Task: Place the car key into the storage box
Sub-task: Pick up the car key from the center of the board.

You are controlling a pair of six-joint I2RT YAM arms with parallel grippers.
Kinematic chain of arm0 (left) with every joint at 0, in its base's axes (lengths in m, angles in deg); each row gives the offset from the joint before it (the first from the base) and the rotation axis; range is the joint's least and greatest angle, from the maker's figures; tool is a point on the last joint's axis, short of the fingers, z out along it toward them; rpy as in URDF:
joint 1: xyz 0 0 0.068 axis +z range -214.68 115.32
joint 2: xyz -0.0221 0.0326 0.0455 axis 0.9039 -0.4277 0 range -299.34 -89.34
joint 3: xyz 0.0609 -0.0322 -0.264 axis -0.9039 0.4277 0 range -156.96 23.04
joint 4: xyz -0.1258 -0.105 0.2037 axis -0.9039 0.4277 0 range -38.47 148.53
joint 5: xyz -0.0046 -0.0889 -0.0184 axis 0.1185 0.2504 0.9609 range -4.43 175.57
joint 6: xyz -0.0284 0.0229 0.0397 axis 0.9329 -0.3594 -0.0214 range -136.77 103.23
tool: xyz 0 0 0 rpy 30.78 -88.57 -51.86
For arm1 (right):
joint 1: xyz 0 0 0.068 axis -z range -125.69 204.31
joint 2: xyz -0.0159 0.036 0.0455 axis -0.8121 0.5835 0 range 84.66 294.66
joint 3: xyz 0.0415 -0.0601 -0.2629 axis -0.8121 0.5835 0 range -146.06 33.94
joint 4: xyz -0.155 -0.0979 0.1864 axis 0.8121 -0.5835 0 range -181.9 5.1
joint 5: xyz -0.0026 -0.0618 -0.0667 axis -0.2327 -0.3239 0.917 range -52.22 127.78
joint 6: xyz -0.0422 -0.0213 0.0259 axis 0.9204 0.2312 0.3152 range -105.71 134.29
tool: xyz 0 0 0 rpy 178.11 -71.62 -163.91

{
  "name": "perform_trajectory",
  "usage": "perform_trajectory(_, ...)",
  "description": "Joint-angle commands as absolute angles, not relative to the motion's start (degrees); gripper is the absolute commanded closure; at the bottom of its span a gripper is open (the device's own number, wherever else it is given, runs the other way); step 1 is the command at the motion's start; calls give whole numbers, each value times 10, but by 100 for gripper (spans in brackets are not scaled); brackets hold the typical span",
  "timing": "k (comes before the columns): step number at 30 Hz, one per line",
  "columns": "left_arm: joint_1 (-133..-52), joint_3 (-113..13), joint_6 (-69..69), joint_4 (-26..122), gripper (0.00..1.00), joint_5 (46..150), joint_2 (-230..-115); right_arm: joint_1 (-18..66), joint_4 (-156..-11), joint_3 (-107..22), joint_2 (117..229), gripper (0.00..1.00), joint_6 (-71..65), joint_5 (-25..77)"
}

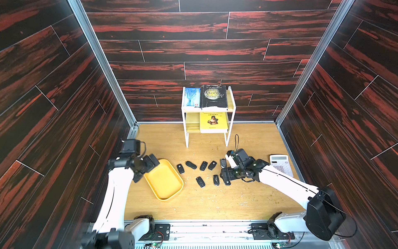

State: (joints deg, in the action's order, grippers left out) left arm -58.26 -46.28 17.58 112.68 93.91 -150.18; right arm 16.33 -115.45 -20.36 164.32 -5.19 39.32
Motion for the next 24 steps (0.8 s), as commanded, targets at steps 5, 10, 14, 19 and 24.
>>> perform_trajectory(5, -582, -520, 169, 1049, 0, 1008, -1427, 156, -1175, -280, 1677, 7, -30, 338)
perform_trajectory(10, -582, -532, 133, 1067, 0, 971, -1448, 129, -1199, -361, 1738, 9, -14, 308)
perform_trajectory(14, -582, -537, 111, 1086, 0, 979, -1481, 90, -1208, -426, 1803, 8, -11, 329)
perform_trajectory(19, -583, -557, 97, 1111, 0, 959, -1495, 60, -1187, -485, 1879, 9, -11, 339)
perform_trajectory(24, -582, -557, 81, 1120, 0, 942, -1497, 34, -1165, -546, 1946, 9, -9, 355)
